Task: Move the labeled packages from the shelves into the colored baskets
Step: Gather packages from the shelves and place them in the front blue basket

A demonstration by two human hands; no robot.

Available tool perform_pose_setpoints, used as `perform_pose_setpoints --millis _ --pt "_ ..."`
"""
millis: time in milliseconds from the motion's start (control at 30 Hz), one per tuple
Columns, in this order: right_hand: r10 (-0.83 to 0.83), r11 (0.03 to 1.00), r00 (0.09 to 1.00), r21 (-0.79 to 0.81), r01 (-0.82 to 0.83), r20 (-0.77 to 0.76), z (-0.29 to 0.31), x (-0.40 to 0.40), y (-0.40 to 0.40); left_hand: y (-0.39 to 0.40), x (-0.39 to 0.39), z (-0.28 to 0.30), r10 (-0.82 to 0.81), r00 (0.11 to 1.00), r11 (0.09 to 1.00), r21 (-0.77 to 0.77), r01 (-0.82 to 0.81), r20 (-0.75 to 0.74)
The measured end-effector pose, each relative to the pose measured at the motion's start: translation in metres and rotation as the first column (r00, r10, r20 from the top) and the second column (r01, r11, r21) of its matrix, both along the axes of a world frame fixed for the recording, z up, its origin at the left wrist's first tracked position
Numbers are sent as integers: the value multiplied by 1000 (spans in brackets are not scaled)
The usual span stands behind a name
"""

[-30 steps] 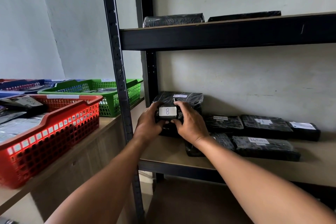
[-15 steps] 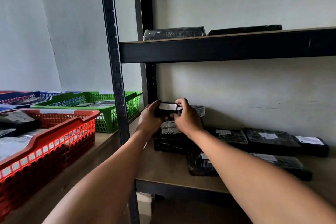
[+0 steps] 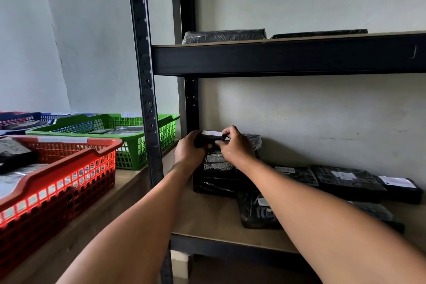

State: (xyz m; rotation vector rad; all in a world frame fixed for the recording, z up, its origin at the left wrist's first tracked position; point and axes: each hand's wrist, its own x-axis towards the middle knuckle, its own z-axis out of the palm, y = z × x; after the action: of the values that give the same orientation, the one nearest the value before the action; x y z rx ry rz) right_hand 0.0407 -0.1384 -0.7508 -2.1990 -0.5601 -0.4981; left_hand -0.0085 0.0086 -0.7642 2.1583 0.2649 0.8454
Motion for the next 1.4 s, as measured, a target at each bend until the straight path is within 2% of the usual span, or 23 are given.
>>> perform_pose_setpoints --millis 100,267,400,533,600,733,800,900,1033,1100,1167,1233,1333,1400 --pt "7 999 1000 42 -7 4 0 -6 -3 0 -4 -2 6 1000 1000 14 -7 29" --pt "57 973 993 216 -78 99 -7 -28 -10 -10 -26 -12 0 989 1000 -21 3 151" --pt "150 968 978 181 -175 143 -21 -43 -22 -23 -54 -32 -57 974 997 -36 66 221" --pt "245 967 955 24 -252 168 -42 -57 -32 -24 -78 -57 -97 978 995 -3 100 182" --pt "270 963 955 -36 -267 121 -54 -62 -35 -26 -86 -68 -90 987 996 31 87 136" --pt "267 941 960 -190 -279 -87 -72 -70 -36 -27 -94 -77 -119 978 978 150 146 -172" --pt "217 926 958 -270 -263 -187 -76 -74 -37 -27 -96 -78 -90 960 965 216 150 -265" --pt "176 891 949 -367 -267 -262 -79 -74 -44 -26 -95 -79 -81 940 962 221 161 -333" --pt "214 904 946 -319 -286 -244 -57 -68 -79 -28 -96 -74 -87 908 964 194 180 -410" --pt "138 889 960 -397 -228 -244 -39 -59 -108 -32 -98 -69 -76 918 958 226 175 -389" --pt "-35 825 964 -552 -120 -262 -25 -48 -139 -36 -94 -67 6 964 918 383 100 -267" --pt "-214 733 925 -677 -61 -315 -21 -41 -168 -50 -89 -61 33 982 840 537 75 -188" --pt "-279 666 899 -742 -72 -337 -29 -43 -193 -86 -81 -56 63 952 690 702 176 -301" --pt "-255 682 908 -727 -75 -332 -36 -45 -197 -108 -74 -60 130 934 656 735 172 -334"
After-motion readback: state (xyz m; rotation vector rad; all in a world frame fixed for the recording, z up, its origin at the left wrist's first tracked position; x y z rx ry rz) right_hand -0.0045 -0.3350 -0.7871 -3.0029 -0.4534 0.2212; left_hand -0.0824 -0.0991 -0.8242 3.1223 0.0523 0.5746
